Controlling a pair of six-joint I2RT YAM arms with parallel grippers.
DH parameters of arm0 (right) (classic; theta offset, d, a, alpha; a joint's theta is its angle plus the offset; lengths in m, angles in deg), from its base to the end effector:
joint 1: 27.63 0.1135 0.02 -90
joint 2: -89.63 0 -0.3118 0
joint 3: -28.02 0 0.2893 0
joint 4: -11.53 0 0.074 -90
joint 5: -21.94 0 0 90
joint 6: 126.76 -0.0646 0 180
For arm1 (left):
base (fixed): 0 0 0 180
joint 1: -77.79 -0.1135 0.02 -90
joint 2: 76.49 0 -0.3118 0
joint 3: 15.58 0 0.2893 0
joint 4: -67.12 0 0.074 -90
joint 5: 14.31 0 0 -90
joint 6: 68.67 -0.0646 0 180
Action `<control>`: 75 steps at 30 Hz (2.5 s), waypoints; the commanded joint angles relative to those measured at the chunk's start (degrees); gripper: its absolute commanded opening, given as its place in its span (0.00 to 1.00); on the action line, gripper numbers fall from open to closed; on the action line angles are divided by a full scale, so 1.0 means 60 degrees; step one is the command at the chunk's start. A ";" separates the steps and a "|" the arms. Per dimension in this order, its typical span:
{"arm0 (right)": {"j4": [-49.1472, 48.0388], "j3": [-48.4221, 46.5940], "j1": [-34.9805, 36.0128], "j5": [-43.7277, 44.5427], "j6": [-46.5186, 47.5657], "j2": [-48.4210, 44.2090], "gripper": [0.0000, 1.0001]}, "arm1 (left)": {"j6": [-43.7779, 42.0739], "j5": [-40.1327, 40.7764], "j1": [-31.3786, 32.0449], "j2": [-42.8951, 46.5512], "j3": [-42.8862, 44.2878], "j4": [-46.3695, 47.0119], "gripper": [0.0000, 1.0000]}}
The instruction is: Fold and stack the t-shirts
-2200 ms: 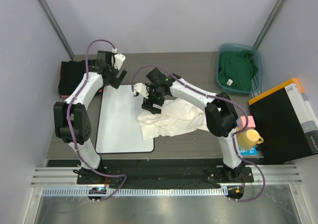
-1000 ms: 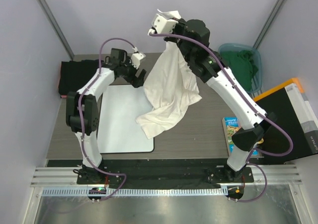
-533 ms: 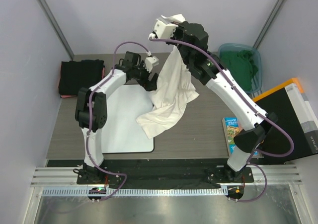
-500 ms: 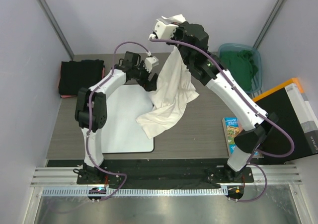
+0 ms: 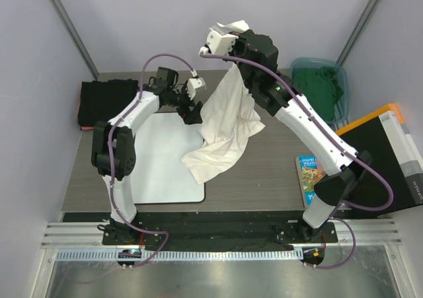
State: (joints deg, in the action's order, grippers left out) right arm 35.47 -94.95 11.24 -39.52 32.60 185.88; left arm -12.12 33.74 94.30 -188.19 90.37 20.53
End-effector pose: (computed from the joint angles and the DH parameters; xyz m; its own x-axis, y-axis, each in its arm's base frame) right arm 0.3642 0.2539 0.5599 0.1815 -0.9096 -0.3738 -0.0280 0.3751 -0.9265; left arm 0.4649 -0.1828 0.2776 -0.3009 0.5168 -0.8015 0.9214 0.3741 -0.1048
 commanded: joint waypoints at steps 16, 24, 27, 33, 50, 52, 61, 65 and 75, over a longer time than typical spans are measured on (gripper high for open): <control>-0.1289 -0.0076 -0.0398 0.0328 0.0539 -0.0499 0.01 | 0.0741 0.2900 0.0324 -0.1483 0.0803 0.1899 0.00; -0.4876 0.2004 -0.2286 -0.0609 0.0378 -0.0208 0.01 | 0.0128 0.7731 -0.0261 -0.0323 0.2864 0.3320 0.00; -0.6051 0.1876 -0.2698 -0.0742 0.0087 0.0507 0.01 | -0.0530 0.9183 -0.0422 -0.0499 0.4140 0.4286 0.00; -0.6302 -0.1109 -0.3534 -0.0654 -0.1070 0.2048 0.01 | -0.2668 1.0668 -0.0467 -0.0602 0.5226 0.7741 0.00; 0.3623 0.3966 -0.4135 -0.6364 -0.3387 -0.4509 0.01 | -0.5028 0.6074 -0.0525 0.6454 -0.2506 0.0238 0.00; 0.5653 0.5031 -0.4150 -0.7167 -0.2949 -0.5564 0.01 | -0.5160 0.5135 -0.0511 0.7510 -0.3282 -0.1167 0.00; 1.0396 0.7439 -0.4150 -0.8770 -0.0429 -0.6478 0.01 | -0.7387 0.4079 -0.0496 0.7897 -0.3856 -0.7776 0.00; 1.0282 0.7704 -0.4164 -0.8652 -0.0164 -0.5965 0.01 | -0.7301 0.3786 -0.0467 0.7163 -0.3797 -0.7972 0.01; 0.9799 0.8173 -0.4135 -0.8712 0.0452 -0.4705 0.01 | -0.8252 0.3666 -0.0086 0.5757 -0.4353 -0.8646 0.06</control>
State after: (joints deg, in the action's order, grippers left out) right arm 95.14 -46.99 -13.37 -91.93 32.55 154.99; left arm -58.06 56.79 93.21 -151.99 65.01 -20.16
